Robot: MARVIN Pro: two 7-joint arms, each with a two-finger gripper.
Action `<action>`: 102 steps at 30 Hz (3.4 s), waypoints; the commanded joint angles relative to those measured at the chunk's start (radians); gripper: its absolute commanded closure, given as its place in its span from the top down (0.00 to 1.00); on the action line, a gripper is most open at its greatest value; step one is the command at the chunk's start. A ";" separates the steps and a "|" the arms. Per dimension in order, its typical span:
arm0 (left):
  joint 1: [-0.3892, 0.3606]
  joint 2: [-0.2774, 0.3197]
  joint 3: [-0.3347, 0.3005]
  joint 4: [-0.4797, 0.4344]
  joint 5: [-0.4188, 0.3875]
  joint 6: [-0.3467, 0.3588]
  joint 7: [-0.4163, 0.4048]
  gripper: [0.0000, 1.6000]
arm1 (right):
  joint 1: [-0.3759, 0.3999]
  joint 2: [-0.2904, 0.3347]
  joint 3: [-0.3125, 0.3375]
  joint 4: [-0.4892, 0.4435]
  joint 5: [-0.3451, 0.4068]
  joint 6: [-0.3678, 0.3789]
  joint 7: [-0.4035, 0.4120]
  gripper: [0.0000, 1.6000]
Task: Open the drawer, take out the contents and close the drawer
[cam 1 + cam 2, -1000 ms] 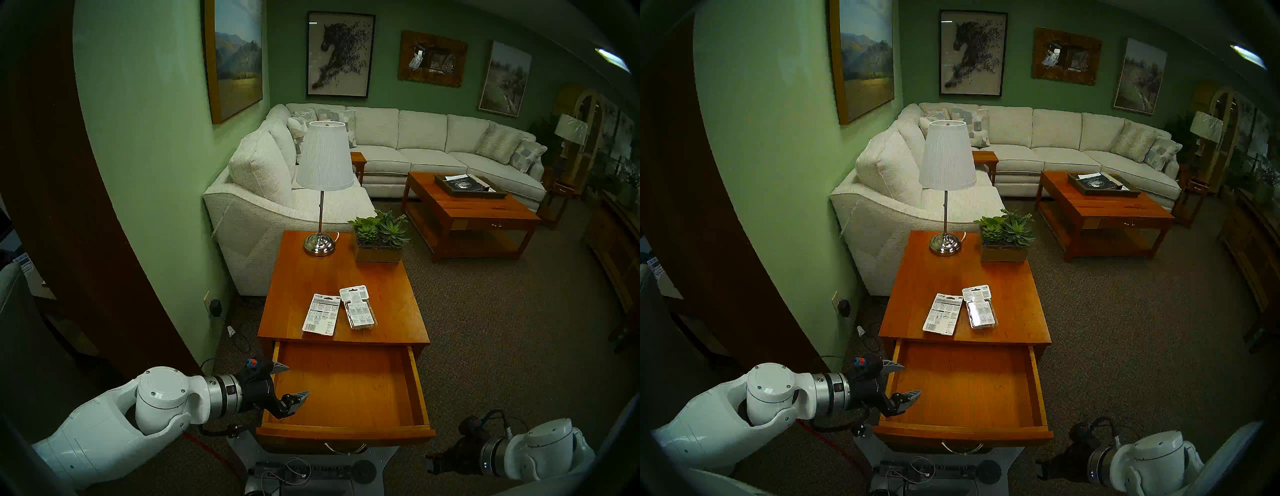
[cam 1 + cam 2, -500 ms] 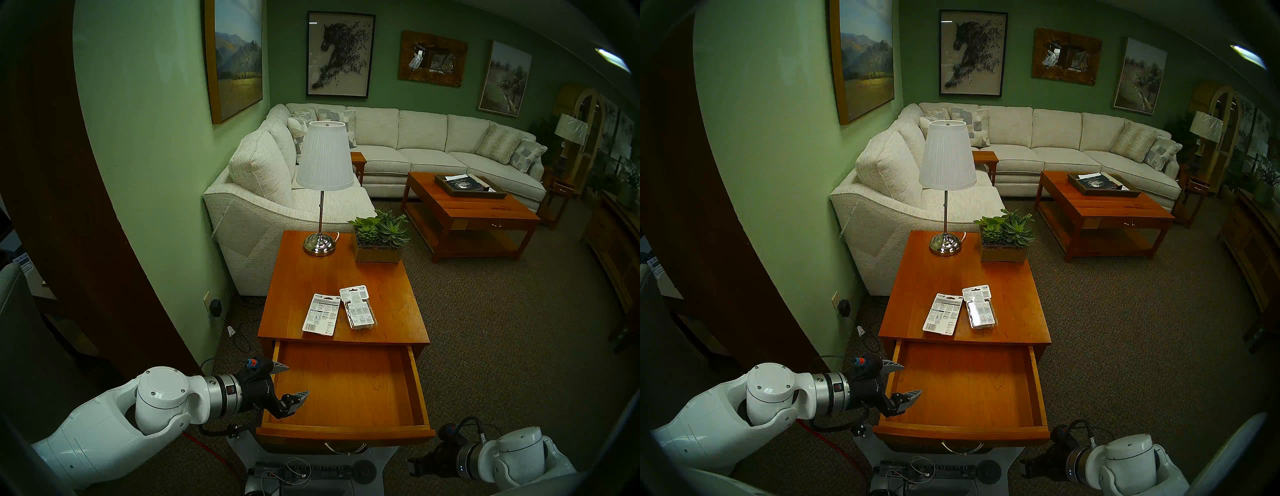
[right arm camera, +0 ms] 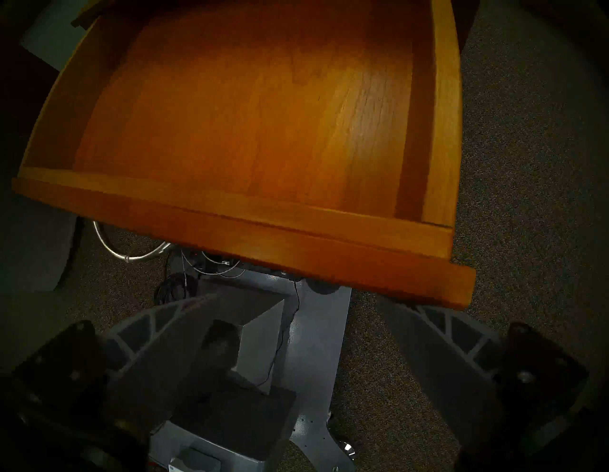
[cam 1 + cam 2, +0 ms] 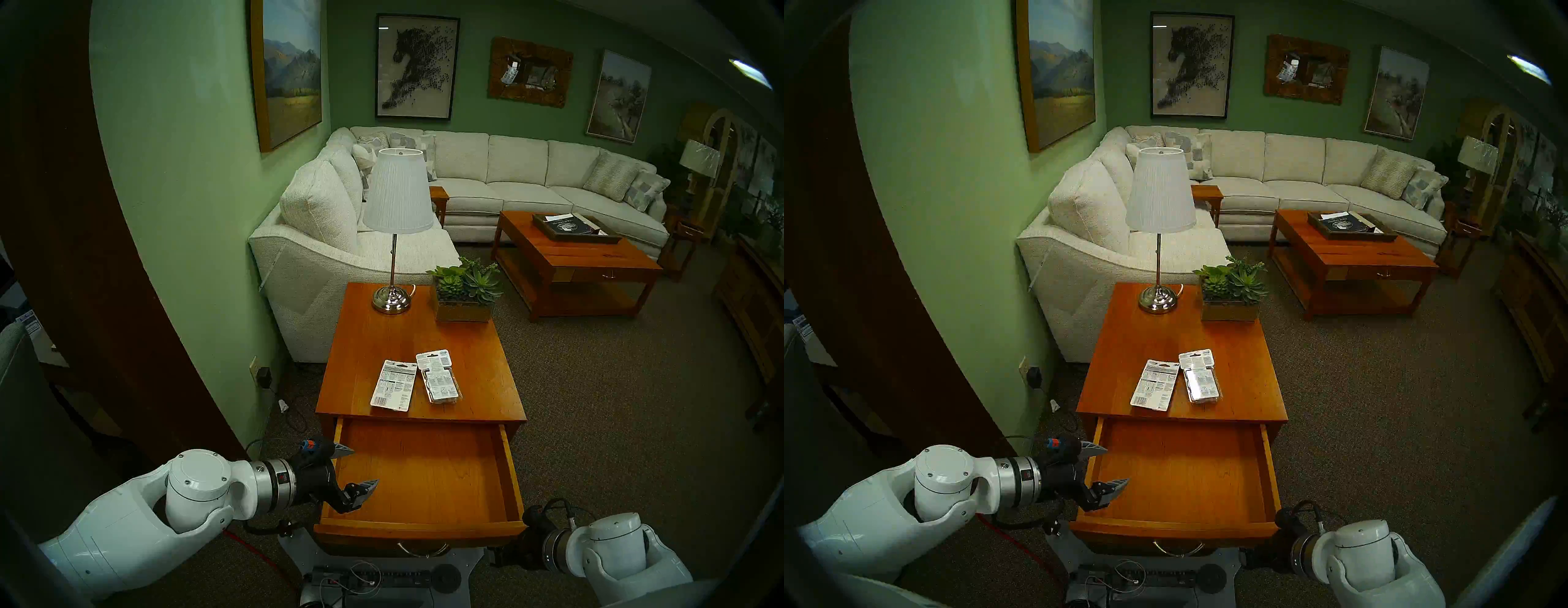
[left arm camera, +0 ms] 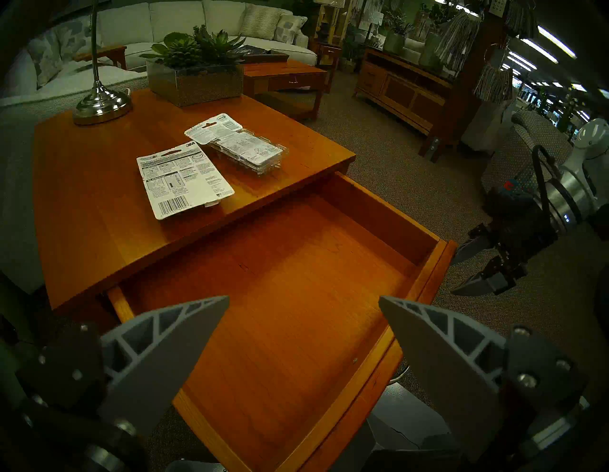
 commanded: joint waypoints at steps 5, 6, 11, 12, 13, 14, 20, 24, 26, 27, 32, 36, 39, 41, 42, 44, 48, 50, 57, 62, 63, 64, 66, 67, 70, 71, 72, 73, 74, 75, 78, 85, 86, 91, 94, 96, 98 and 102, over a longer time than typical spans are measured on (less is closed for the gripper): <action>-0.013 -0.003 -0.009 -0.021 -0.001 -0.008 0.000 1.00 | 0.142 -0.016 -0.018 0.018 0.002 -0.015 -0.036 1.00; -0.013 -0.003 -0.009 -0.021 -0.001 -0.008 0.000 1.00 | 0.169 -0.021 -0.024 0.031 0.004 -0.015 -0.042 1.00; -0.013 -0.003 -0.008 -0.019 -0.001 -0.007 0.000 1.00 | 0.192 -0.028 -0.023 0.034 0.009 -0.025 -0.051 1.00; -0.013 -0.003 -0.008 -0.019 -0.001 -0.007 -0.001 1.00 | 0.199 -0.030 -0.023 0.035 0.010 -0.028 -0.053 1.00; -0.013 -0.003 -0.008 -0.019 -0.001 -0.007 -0.001 1.00 | 0.207 -0.032 -0.024 0.039 0.010 -0.028 -0.056 1.00; -0.013 -0.003 -0.008 -0.018 -0.001 -0.007 -0.001 1.00 | 0.224 -0.035 -0.027 0.047 0.011 -0.027 -0.058 1.00; -0.013 -0.003 -0.007 -0.016 -0.001 -0.006 -0.001 1.00 | 0.266 -0.049 -0.036 0.065 0.013 -0.034 -0.074 1.00; -0.013 -0.004 -0.007 -0.015 -0.001 -0.006 -0.001 1.00 | 0.311 -0.059 -0.044 0.094 0.014 -0.033 -0.083 1.00; -0.013 -0.004 -0.006 -0.014 -0.001 -0.006 -0.001 1.00 | 0.374 -0.067 -0.057 0.139 0.015 -0.021 -0.089 1.00; -0.013 -0.004 -0.006 -0.013 -0.001 -0.006 -0.001 1.00 | 0.334 -0.068 -0.048 0.121 0.016 -0.035 -0.092 1.00; -0.013 -0.004 -0.006 -0.011 -0.001 -0.006 -0.001 1.00 | 0.370 -0.078 -0.058 0.157 0.015 -0.037 -0.102 1.00; -0.013 -0.005 -0.005 -0.010 -0.001 -0.005 -0.001 1.00 | 0.397 -0.088 -0.068 0.182 0.014 -0.042 -0.111 1.00; -0.013 -0.006 -0.005 -0.008 -0.001 -0.005 -0.001 1.00 | 0.439 -0.100 -0.082 0.217 0.013 -0.045 -0.121 1.00; -0.013 -0.006 -0.005 -0.008 -0.001 -0.005 -0.001 1.00 | 0.458 -0.102 -0.089 0.231 0.012 -0.044 -0.123 1.00; -0.013 -0.006 -0.005 -0.008 -0.001 -0.005 -0.002 1.00 | 0.469 -0.106 -0.093 0.241 0.010 -0.046 -0.126 1.00; -0.013 -0.006 -0.005 -0.007 -0.001 -0.005 -0.002 1.00 | 0.460 -0.110 -0.095 0.241 0.008 -0.054 -0.130 1.00; -0.013 -0.007 -0.005 -0.006 -0.001 -0.005 -0.002 1.00 | 0.534 -0.124 -0.115 0.293 -0.002 -0.048 -0.140 1.00; -0.014 -0.008 -0.005 -0.005 -0.001 -0.005 -0.002 1.00 | 0.585 -0.134 -0.129 0.329 -0.010 -0.045 -0.148 1.00; -0.014 -0.009 -0.005 -0.004 0.000 -0.005 -0.002 1.00 | 0.568 -0.151 -0.134 0.335 -0.023 -0.068 -0.163 1.00; -0.014 -0.011 -0.005 -0.003 0.000 -0.005 -0.002 1.00 | 0.616 -0.168 -0.149 0.381 -0.037 -0.076 -0.177 1.00; -0.014 -0.011 -0.005 -0.003 0.000 -0.005 -0.002 1.00 | 0.617 -0.172 -0.150 0.385 -0.039 -0.081 -0.180 1.00; -0.014 -0.011 -0.005 -0.003 0.000 -0.005 -0.002 1.00 | 0.677 -0.180 -0.164 0.428 -0.046 -0.075 -0.187 1.00; -0.014 -0.012 -0.005 -0.003 0.000 -0.005 -0.002 1.00 | 0.646 -0.184 -0.159 0.413 -0.049 -0.089 -0.190 1.00; -0.014 -0.012 -0.005 -0.003 0.000 -0.005 -0.002 1.00 | 0.665 -0.188 -0.163 0.430 -0.053 -0.090 -0.194 1.00; -0.014 -0.012 -0.005 -0.003 0.000 -0.006 -0.002 1.00 | 0.705 -0.200 -0.173 0.467 -0.062 -0.095 -0.204 1.00; -0.014 -0.013 -0.005 -0.002 0.000 -0.006 -0.002 1.00 | 0.671 -0.202 -0.167 0.446 -0.064 -0.108 -0.206 1.00; -0.014 -0.013 -0.006 -0.002 0.000 -0.006 -0.002 1.00 | 0.708 -0.206 -0.174 0.473 -0.067 -0.102 -0.209 1.00; -0.014 -0.013 -0.006 -0.002 0.000 -0.006 -0.002 1.00 | 0.700 -0.208 -0.173 0.469 -0.070 -0.108 -0.212 1.00; -0.014 -0.013 -0.006 -0.002 0.000 -0.006 -0.003 1.00 | 0.700 -0.211 -0.174 0.470 -0.072 -0.112 -0.215 1.00; -0.014 -0.013 -0.006 -0.002 0.000 -0.006 -0.003 1.00 | 0.715 -0.214 -0.177 0.481 -0.076 -0.113 -0.218 1.00; -0.014 -0.014 -0.006 -0.002 0.000 -0.006 -0.003 1.00 | 0.735 -0.222 -0.182 0.502 -0.085 -0.120 -0.225 1.00; -0.015 -0.015 -0.006 -0.003 0.000 -0.006 -0.003 1.00 | 0.862 -0.233 -0.199 0.620 -0.105 -0.122 -0.238 1.00; -0.015 -0.015 -0.006 -0.003 0.000 -0.006 -0.003 1.00 | 0.862 -0.233 -0.199 0.620 -0.105 -0.122 -0.238 1.00; -0.015 -0.015 -0.007 -0.004 0.000 -0.006 -0.003 1.00 | 0.859 -0.237 -0.197 0.638 -0.115 -0.140 -0.242 1.00; -0.016 -0.015 -0.007 -0.006 0.001 -0.007 -0.003 1.00 | 0.894 -0.238 -0.198 0.675 -0.120 -0.138 -0.242 1.00; -0.016 -0.015 -0.008 -0.007 0.001 -0.007 -0.004 1.00 | 0.890 -0.233 -0.191 0.676 -0.125 -0.142 -0.241 1.00; -0.016 -0.014 -0.008 -0.009 0.001 -0.007 -0.004 1.00 | 0.963 -0.225 -0.193 0.744 -0.126 -0.126 -0.235 1.00; -0.015 -0.013 -0.009 -0.013 0.002 -0.008 -0.004 1.00 | 0.925 -0.197 -0.172 0.711 -0.128 -0.125 -0.218 1.00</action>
